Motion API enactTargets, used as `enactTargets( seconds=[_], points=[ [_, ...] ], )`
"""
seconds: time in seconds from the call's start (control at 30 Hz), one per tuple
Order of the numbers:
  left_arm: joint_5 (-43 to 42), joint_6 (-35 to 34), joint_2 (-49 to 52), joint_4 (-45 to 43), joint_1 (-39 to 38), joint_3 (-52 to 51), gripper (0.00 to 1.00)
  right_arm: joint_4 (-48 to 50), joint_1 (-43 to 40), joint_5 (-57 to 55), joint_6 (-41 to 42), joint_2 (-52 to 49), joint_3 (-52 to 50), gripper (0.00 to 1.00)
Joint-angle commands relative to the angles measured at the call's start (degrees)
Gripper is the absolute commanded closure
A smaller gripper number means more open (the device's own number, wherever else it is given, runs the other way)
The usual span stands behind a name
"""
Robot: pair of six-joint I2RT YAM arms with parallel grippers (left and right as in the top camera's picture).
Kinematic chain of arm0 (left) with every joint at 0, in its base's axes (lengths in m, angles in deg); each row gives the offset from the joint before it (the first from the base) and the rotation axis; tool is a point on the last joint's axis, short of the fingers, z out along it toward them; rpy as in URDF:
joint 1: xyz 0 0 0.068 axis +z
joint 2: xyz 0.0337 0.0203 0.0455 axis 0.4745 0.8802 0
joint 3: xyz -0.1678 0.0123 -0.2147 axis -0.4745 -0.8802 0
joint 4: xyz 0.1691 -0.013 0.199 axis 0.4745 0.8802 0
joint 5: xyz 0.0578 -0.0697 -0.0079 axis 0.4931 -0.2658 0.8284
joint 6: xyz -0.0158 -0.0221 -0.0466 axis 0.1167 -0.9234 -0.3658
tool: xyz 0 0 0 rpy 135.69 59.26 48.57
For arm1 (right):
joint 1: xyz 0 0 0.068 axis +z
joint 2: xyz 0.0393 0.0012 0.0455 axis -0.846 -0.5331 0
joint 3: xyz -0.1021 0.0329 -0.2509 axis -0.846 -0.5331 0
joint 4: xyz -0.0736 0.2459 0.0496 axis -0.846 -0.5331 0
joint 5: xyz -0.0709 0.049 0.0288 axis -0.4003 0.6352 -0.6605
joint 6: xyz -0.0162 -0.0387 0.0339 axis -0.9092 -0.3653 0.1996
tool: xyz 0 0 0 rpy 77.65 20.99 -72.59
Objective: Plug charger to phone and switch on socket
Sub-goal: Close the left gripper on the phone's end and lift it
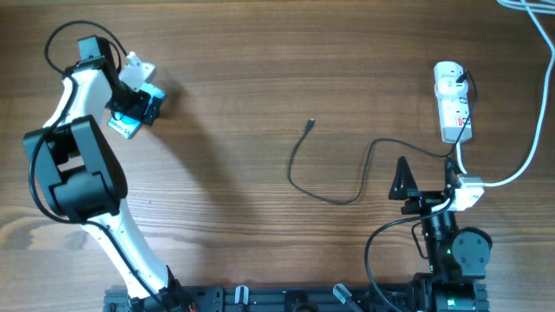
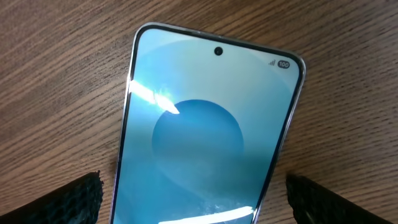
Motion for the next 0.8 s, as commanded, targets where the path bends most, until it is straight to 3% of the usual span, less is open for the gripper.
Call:
enactTargets(
  seconds=[0.0, 0.2, 0.5, 0.77],
  points=[
    [1.60, -1.60, 4.68, 0.37, 2.27, -0.35, 0.00, 0.15, 0.28, -0.94, -0.98, 0.72, -0.07, 0.00],
    [-3.76, -3.10, 4.76, 1.64, 5.18, -0.35, 0.00, 0.15, 0.28, -0.94, -1.01, 0.72, -0.07, 0.00],
    [-2.86, -3.04, 4.87, 2.93, 4.66, -0.37, 0.02, 0.15, 0.28, -0.94, -1.01, 0.72, -0.07, 0.00],
    [-1.64, -2.84, 4.87, 4.44, 4.68, -0.37, 0.09, 0.15, 0.28, -0.94, -1.01, 0.72, -0.07, 0.00]
  ],
)
